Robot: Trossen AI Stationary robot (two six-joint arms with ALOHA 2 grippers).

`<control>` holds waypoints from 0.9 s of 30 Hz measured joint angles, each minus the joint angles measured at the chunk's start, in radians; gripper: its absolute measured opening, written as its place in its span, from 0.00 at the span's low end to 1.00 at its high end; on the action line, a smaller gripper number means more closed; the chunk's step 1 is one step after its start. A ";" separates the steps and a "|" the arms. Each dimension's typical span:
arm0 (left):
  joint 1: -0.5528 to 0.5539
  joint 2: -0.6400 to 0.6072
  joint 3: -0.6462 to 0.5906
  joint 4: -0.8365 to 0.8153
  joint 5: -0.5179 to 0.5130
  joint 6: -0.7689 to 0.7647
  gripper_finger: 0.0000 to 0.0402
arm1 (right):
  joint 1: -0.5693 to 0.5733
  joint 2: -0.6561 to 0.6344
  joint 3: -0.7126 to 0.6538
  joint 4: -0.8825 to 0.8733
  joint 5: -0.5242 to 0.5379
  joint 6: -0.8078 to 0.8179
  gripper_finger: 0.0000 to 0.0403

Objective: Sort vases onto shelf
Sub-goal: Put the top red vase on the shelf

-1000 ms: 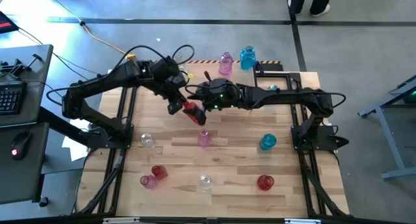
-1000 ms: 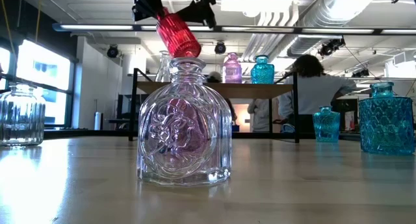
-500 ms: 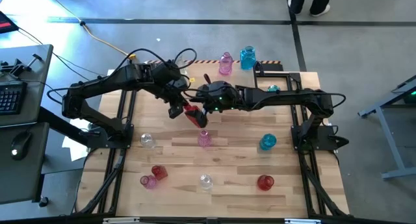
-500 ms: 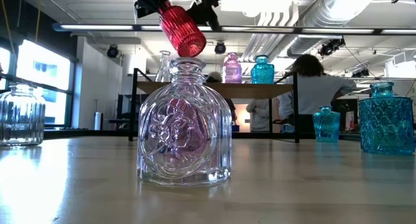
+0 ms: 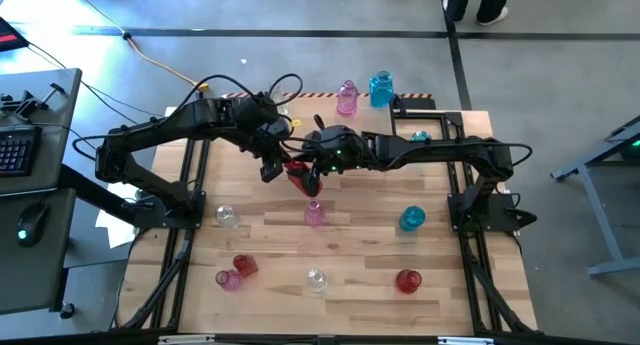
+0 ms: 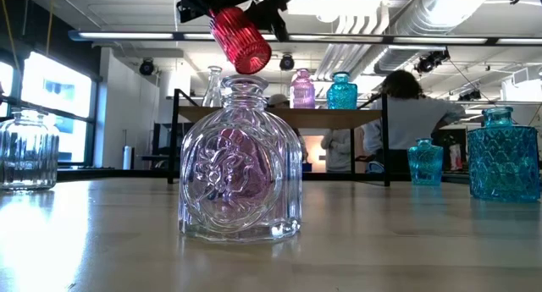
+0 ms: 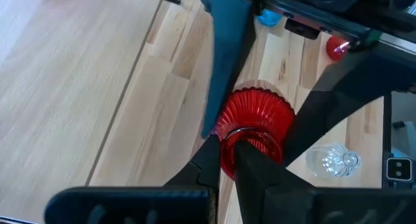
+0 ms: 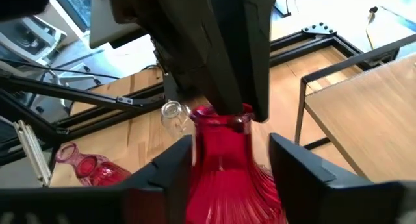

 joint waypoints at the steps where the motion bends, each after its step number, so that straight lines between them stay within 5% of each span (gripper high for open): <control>1: 0.000 0.000 0.000 0.001 0.000 0.001 0.04 | 0.000 0.000 0.000 0.000 0.000 0.000 0.37; 7: 0.000 0.000 -0.001 0.003 0.001 0.000 0.09 | 0.001 -0.001 0.000 0.003 -0.001 -0.003 0.20; 27: 0.007 -0.009 0.000 0.003 0.003 0.008 0.18 | 0.000 0.001 -0.003 -0.016 0.003 -0.008 0.20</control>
